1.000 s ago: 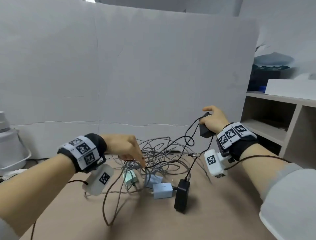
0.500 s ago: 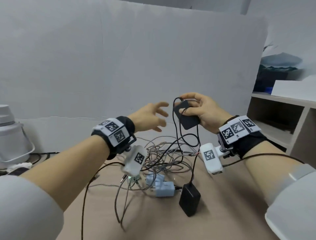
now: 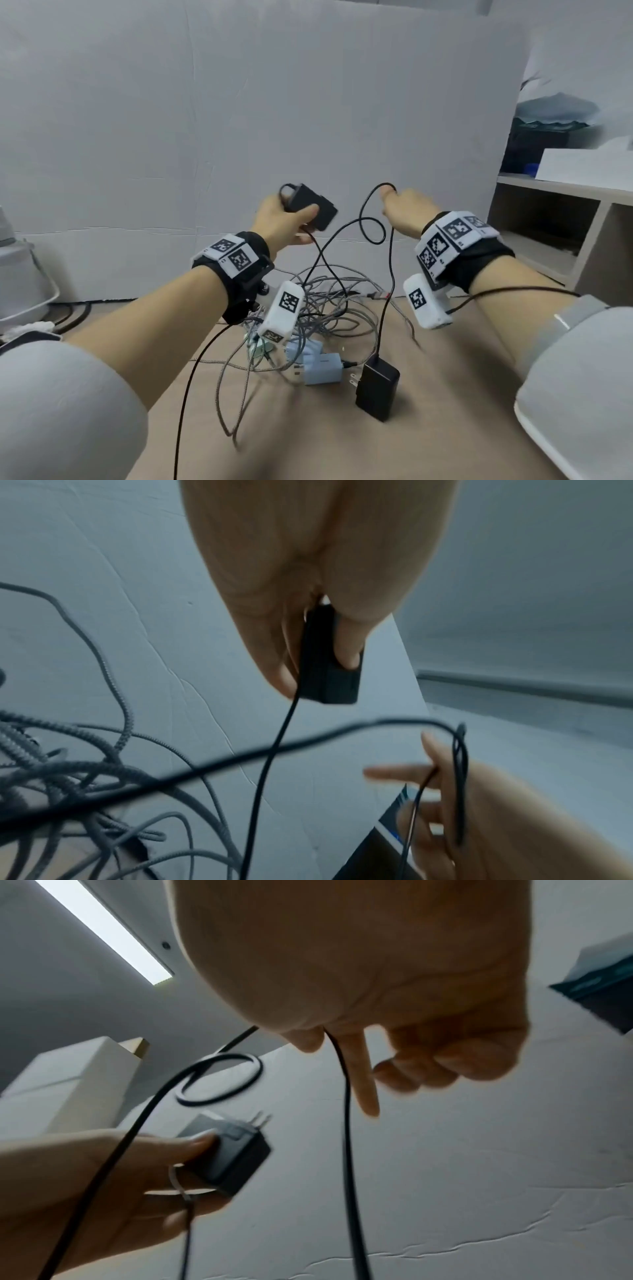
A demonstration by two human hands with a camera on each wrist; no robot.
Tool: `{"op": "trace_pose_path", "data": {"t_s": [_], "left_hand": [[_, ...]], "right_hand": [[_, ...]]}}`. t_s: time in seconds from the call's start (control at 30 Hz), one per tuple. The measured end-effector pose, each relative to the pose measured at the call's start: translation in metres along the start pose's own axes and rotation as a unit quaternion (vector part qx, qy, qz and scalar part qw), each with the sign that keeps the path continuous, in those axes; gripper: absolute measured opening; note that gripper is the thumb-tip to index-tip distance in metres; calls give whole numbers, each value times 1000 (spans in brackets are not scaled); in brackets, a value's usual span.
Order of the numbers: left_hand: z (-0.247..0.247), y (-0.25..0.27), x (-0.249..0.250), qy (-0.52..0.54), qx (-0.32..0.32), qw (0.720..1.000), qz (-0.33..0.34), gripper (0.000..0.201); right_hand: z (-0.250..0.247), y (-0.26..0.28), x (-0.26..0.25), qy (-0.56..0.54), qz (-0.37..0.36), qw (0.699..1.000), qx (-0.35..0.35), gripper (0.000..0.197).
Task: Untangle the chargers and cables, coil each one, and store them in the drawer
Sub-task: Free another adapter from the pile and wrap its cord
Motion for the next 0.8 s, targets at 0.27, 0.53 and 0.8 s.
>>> {"op": "trace_pose_path", "data": {"t_s": [0.27,0.53,0.8], "left_hand": [[-21,-5,29,180,30,982,42,28],[-11,2,91,245,-69,960,119,48],[12,9,115,386,-147,909,58,29]], "right_hand": [[-18,-11,-4,-485,60,865,112,30],[9,-1,-20,-419,-3,907,33,33],[46,25,-28,-177,-40,962,-205,42]]}}
Point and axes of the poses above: each hand's wrist, its own y-axis away from the middle knuckle, its own z-axis out of the palm, x = y × z, the point moved 5 cm from there along -y, towards the middle knuckle, and after that the axes turned 12 degrees about -z, right-handed, at the moved point
